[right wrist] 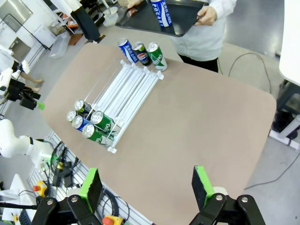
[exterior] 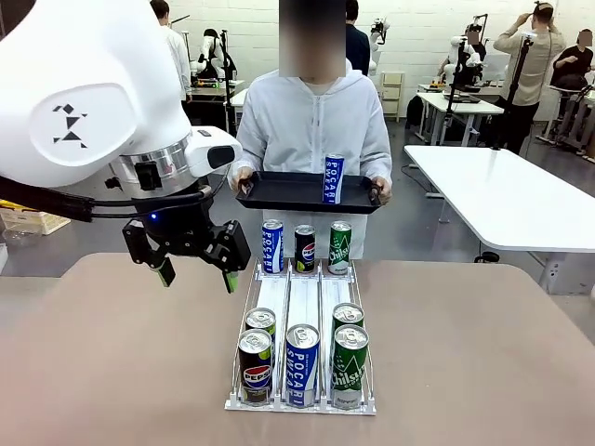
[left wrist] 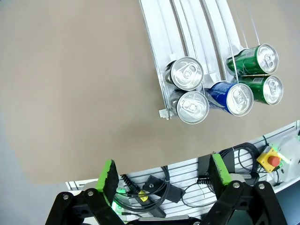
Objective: Retrieve and hand over the desired beverage to the person.
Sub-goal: Pick up another can of the same type that the person held from the Automatic Can Dispenser.
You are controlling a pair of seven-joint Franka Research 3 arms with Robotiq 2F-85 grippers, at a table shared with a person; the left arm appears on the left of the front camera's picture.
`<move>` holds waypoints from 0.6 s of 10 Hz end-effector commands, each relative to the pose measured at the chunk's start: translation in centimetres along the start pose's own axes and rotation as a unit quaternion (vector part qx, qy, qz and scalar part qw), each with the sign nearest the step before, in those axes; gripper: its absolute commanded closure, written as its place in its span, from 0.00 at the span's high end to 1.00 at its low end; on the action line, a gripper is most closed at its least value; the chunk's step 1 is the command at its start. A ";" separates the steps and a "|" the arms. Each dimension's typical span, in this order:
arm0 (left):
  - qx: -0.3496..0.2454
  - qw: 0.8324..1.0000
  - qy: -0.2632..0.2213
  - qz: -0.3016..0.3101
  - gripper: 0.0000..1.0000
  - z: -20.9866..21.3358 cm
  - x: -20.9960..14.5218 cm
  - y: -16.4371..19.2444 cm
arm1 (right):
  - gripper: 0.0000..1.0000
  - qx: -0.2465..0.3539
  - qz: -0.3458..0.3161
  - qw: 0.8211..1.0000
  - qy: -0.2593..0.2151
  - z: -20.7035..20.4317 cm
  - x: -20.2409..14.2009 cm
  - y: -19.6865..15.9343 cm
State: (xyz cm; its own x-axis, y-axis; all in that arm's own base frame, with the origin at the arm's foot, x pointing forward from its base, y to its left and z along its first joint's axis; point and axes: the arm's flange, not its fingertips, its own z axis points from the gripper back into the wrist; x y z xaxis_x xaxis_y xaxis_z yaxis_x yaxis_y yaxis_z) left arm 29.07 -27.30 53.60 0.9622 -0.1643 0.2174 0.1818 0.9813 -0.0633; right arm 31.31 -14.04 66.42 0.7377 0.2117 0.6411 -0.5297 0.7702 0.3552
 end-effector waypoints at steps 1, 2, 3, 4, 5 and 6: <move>0.005 1.000 0.008 0.025 1.00 -2.6 -0.2 -1.4 | 1.00 0.009 0.002 1.000 -0.007 -0.1 0.0 -0.1; 0.007 0.999 0.024 0.030 1.00 -3.7 0.3 -1.6 | 1.00 0.009 0.002 1.000 -0.007 -0.1 0.0 -0.1; 0.001 0.999 0.035 0.036 1.00 -4.8 0.5 -2.2 | 1.00 0.009 0.002 1.000 -0.007 -0.1 0.0 -0.1; -0.001 0.998 0.045 0.036 1.00 -5.8 0.8 -3.0 | 1.00 0.009 0.002 1.000 -0.007 -0.1 0.0 -0.1; 0.000 0.998 0.051 0.033 1.00 -6.5 1.4 -3.5 | 1.00 0.009 0.002 1.000 -0.007 -0.1 0.0 -0.1; 0.001 0.998 0.053 0.031 1.00 -7.2 1.6 -3.9 | 1.00 0.009 0.002 1.000 -0.007 -0.1 0.0 -0.1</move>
State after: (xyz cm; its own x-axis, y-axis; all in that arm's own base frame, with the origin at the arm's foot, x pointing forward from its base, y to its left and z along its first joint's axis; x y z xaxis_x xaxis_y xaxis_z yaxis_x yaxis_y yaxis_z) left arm 30.97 -30.87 46.97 0.9859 -0.1336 0.1013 0.1405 0.9880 -0.0649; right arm 31.31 -14.04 66.43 0.7377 0.2117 0.6411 -0.5297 0.7703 0.3551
